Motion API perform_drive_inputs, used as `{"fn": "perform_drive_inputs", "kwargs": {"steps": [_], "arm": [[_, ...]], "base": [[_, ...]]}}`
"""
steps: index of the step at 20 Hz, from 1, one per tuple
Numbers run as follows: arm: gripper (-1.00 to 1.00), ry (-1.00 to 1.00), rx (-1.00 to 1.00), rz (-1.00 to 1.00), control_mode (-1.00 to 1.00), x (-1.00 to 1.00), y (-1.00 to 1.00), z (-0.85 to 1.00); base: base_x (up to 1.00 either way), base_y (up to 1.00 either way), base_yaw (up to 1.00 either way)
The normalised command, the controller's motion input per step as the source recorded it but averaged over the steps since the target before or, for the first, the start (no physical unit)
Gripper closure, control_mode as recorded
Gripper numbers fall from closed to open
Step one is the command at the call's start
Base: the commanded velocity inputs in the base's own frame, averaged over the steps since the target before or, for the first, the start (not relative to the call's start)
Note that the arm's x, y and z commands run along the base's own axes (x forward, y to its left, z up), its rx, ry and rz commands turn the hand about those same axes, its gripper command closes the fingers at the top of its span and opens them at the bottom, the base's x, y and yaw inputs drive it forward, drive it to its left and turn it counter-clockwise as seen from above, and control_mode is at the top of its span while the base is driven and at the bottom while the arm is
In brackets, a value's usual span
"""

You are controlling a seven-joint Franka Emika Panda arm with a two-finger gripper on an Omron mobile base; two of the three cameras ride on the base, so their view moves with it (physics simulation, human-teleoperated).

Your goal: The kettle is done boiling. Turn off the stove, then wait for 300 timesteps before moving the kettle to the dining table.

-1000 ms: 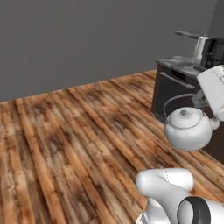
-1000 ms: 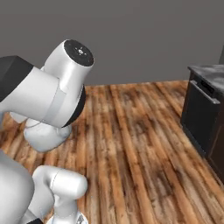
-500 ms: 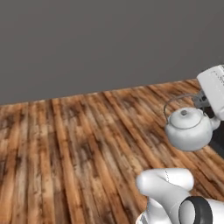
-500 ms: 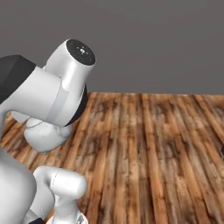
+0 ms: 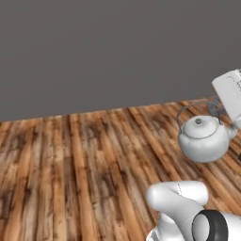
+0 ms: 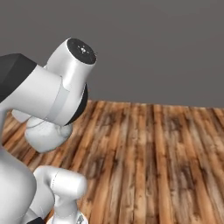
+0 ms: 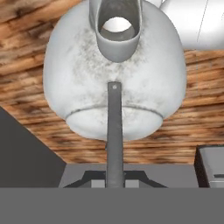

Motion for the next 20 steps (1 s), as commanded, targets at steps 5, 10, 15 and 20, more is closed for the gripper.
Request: {"fn": "perform_drive_inputs", "kwargs": {"steps": [5,10,15,20], "arm": [[1.0,0.0,0.0,0.0,1.0,0.0,0.0,0.0],[1.0,0.0,0.0,0.0,1.0,0.0,0.0,0.0],[1.0,0.0,0.0,0.0,1.0,0.0,0.0,0.0],[1.0,0.0,0.0,0.0,1.0,0.0,0.0,0.0]], "base": [[1.0,0.0,0.18],[1.0,-0.04,0.14],[1.0,-0.26,0.03],[1.0,-0.46,-0.01]]}}
